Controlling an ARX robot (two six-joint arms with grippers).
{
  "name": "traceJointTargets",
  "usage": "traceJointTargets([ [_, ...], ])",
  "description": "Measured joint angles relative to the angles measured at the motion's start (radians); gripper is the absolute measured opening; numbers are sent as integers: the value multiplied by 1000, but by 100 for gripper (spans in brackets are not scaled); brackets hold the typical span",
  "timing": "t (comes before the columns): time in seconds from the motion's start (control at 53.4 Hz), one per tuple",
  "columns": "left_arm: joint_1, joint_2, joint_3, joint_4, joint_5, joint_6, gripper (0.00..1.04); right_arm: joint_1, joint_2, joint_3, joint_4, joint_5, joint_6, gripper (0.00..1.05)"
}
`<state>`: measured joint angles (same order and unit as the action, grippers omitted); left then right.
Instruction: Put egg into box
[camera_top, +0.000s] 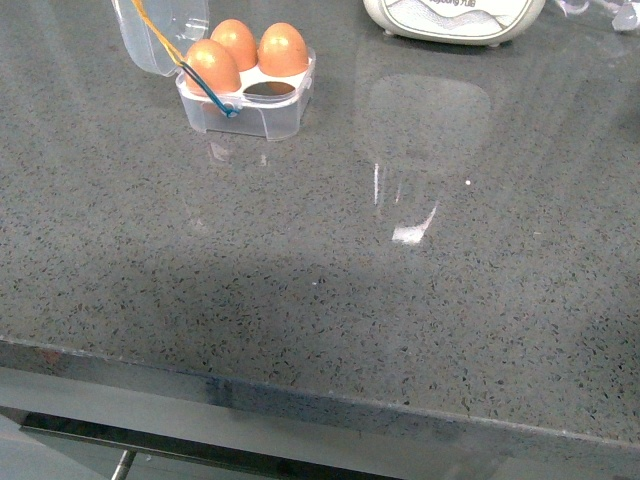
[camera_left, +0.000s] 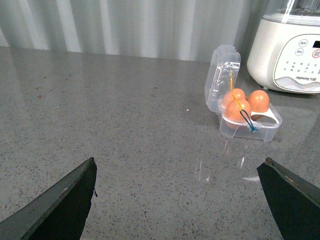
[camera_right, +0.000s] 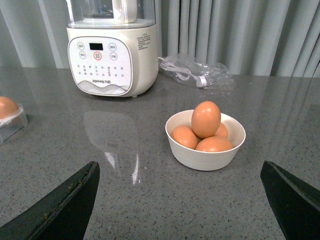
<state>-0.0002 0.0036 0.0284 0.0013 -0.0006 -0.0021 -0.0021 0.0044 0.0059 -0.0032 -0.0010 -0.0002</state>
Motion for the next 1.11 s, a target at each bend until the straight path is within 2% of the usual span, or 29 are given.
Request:
traceJointTargets([
  [1.105,0,0,0,0,0,0,98,0,0,0,0,0,0,97],
])
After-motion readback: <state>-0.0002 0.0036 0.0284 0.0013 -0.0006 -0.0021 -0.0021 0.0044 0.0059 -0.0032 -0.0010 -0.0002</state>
